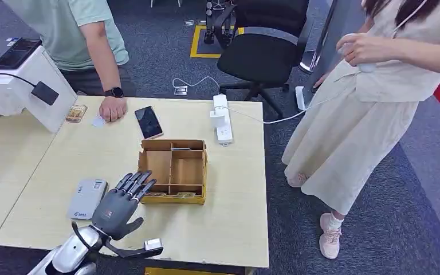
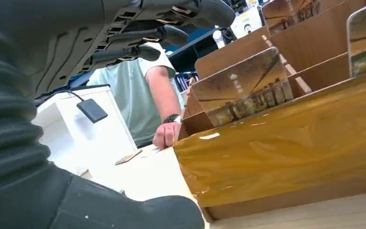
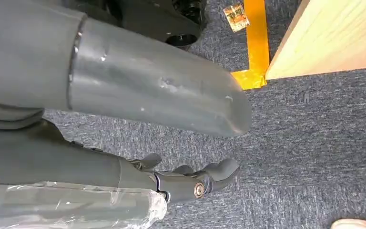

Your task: Pass the card to the sensor for recognition and then transmit it.

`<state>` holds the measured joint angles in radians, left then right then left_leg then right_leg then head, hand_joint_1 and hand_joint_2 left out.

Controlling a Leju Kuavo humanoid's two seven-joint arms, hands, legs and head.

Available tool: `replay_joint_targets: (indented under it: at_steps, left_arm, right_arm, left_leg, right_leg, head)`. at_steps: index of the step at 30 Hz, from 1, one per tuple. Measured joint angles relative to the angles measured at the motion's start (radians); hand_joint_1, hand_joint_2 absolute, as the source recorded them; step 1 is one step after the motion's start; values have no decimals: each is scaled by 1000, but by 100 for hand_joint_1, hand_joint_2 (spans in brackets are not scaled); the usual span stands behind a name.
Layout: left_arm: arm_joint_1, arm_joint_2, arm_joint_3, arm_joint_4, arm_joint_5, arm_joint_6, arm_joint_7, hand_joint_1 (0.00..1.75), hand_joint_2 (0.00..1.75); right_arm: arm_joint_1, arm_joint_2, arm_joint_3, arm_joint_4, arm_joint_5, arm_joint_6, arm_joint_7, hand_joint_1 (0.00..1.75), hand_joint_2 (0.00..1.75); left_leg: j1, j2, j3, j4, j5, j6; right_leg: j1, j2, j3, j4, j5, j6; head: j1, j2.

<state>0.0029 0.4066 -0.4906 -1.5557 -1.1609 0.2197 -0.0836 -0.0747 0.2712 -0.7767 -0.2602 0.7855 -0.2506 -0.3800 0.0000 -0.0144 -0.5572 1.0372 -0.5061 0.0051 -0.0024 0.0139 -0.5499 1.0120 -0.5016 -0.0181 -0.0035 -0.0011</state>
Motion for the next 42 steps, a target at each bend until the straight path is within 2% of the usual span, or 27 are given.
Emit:
replay_joint_targets:
  at_steps: [6, 14, 26, 42]
  left_arm:
    - [-13, -3, 0, -14, 67, -1, 4, 0, 175]
    - [-9, 0, 0, -40, 139, -74, -3, 0, 175]
    - [-23, -12, -27, -34, 156, -132, -11, 0, 175]
    - [-46, -44, -61, 9, 108, -79, 6, 0, 175]
  right_arm:
    - [2, 0, 0, 0, -9, -4, -2, 0, 0]
    - [2, 0, 0, 0, -21, -5, -3, 0, 0]
    - [0, 0, 4, 0, -22, -10, 0, 0, 0]
    - [0, 0, 13, 0, -22, -11, 0, 0, 0]
  left_leg:
    - [0, 0, 0, 0, 0, 0]
    - [0, 0, 0, 0, 0, 0]
    - [0, 0, 0, 0, 0, 0]
    - [0, 0, 0, 0, 0, 0]
  right_leg:
    - [0, 0, 0, 0, 0, 0]
    - [0, 0, 0, 0, 0, 0]
    - [0, 0, 0, 0, 0, 0]
    - [0, 0, 0, 0, 0, 0]
  head:
    - [0, 0]
    - [0, 0]
    - [0, 0]
    - [0, 0]
